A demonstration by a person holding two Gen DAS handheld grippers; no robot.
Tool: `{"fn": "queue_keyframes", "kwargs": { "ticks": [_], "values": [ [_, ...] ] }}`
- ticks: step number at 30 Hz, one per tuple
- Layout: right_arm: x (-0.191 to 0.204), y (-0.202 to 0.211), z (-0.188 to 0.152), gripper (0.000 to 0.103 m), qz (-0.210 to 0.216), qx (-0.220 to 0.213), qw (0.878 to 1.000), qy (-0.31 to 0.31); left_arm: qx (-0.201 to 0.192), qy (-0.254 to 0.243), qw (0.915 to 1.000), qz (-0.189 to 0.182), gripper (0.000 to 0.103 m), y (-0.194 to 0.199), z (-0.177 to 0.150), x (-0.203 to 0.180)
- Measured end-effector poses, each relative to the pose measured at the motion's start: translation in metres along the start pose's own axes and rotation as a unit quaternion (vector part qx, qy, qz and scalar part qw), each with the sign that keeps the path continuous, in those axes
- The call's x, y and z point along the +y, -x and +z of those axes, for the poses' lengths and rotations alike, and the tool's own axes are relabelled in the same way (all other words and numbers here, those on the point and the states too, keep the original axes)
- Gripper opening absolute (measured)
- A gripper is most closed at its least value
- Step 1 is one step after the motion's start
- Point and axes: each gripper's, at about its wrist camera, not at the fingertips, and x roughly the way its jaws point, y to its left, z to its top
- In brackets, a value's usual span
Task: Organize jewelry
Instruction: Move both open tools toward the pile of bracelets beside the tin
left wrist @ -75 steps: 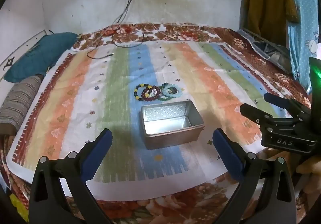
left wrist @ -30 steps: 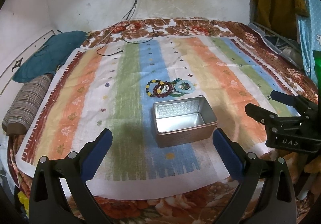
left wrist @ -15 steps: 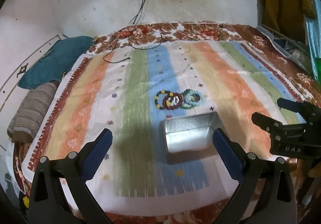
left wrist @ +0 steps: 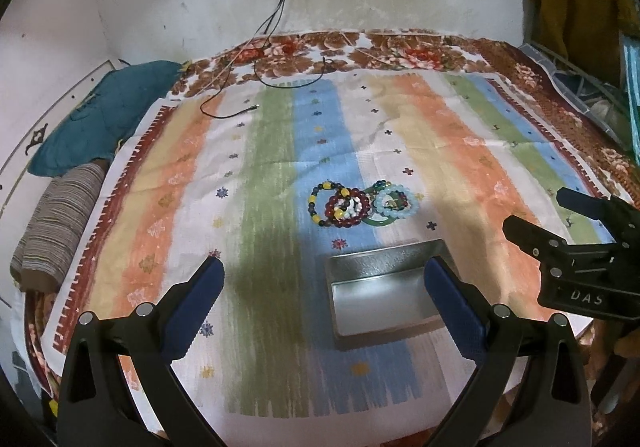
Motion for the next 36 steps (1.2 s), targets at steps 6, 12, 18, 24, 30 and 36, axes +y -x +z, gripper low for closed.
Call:
{"fn": "queue_keyframes", "kwargs": {
  "ticks": [6, 12, 18, 24, 30, 36],
  "values": [
    [-0.003, -0.01, 0.009, 0.099, -0.008, 0.007, 1.0, -0.006, -0.002, 0.006, 0.9998, 0.017, 0.097, -0.008, 0.011, 0.002],
    [-0.007, -0.024, 0.018, 0.099, -0.01, 0.019, 1.0, -0.018, 0.023, 0.032, 0.9991, 0.015, 0.097, -0.031, 0.024, 0.013],
    [-0.008, -0.04, 0.025, 0.099, -0.008, 0.035, 0.999, -0.024, 0.042, 0.041, 0.9982, 0.016, 0.097, -0.053, 0.033, 0.018],
    [-0.009, -0.054, 0.03, 0.099, -0.008, 0.048, 0.998, -0.028, 0.063, 0.058, 0.9962, 0.015, 0.097, -0.074, 0.039, 0.027],
    [-0.009, -0.068, 0.036, 0.099, -0.005, 0.061, 0.998, -0.03, 0.085, 0.108, 0.9905, 0.005, 0.097, -0.092, 0.043, 0.045],
    [-0.011, -0.085, 0.039, 0.099, -0.006, 0.079, 0.996, -0.032, 0.101, 0.109, 0.9889, -0.005, 0.097, -0.113, 0.048, 0.049]
  ]
}}
